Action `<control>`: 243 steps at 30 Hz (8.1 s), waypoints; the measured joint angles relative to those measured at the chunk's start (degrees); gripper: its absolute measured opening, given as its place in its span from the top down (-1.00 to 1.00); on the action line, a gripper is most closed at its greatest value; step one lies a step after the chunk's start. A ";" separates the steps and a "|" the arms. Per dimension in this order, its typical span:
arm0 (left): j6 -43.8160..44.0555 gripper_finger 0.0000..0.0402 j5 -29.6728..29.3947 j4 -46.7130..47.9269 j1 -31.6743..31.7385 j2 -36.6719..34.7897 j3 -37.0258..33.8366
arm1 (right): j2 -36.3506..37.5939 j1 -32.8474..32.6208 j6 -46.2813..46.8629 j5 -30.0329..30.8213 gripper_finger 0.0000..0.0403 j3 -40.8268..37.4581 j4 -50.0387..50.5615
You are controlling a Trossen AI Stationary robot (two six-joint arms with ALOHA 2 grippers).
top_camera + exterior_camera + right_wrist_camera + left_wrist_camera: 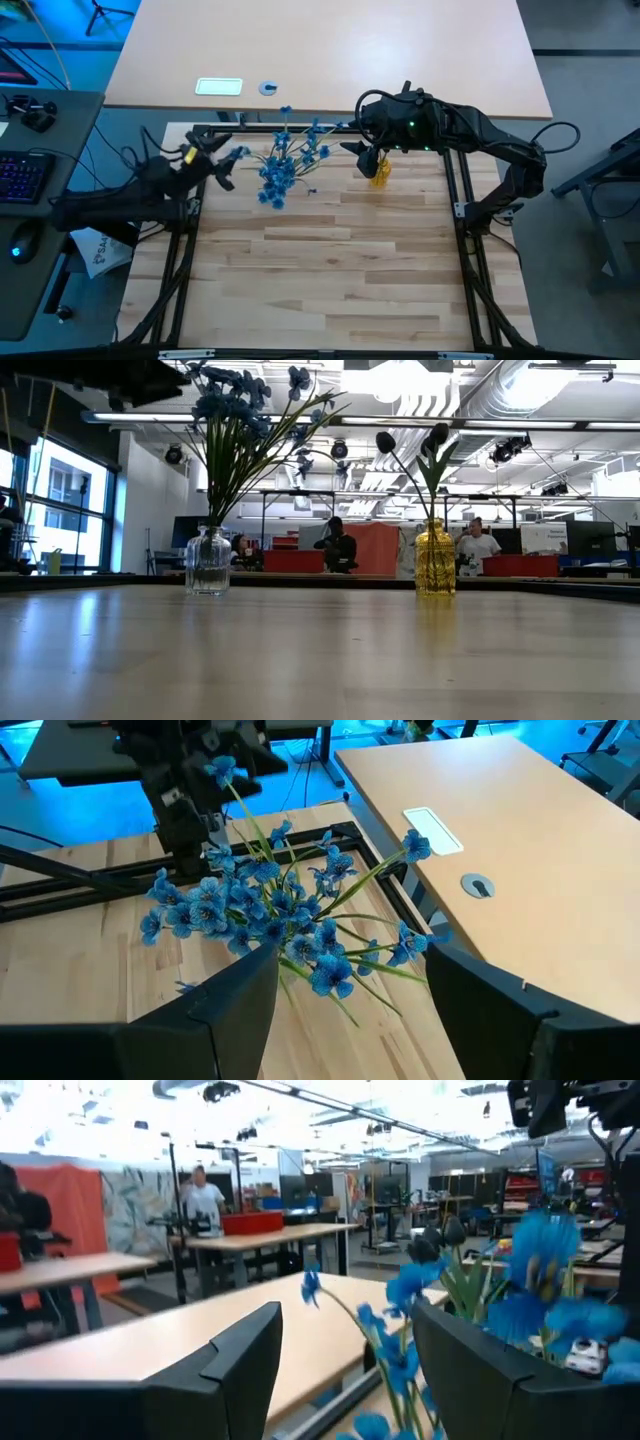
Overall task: Sort flowers into vase by color
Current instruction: Return to Home Position
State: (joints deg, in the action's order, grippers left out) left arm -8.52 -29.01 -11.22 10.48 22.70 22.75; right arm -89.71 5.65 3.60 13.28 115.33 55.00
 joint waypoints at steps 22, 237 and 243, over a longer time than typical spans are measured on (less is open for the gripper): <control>11.10 0.37 29.07 -3.07 -2.49 -2.70 11.60 | 0.00 0.00 0.02 0.00 -0.25 0.00 0.00; 14.34 1.00 22.73 9.70 -16.70 -22.12 -22.04 | 89.29 -3.65 11.37 -22.86 1.00 -114.73 -57.11; 14.34 1.00 22.73 9.70 -16.70 -22.12 -22.04 | 89.30 -3.65 11.37 -22.86 1.00 -114.73 -57.12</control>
State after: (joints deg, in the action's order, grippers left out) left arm 5.82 -6.28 -1.52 -6.22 0.58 0.71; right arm -0.42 2.00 14.96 -9.58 0.60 -2.12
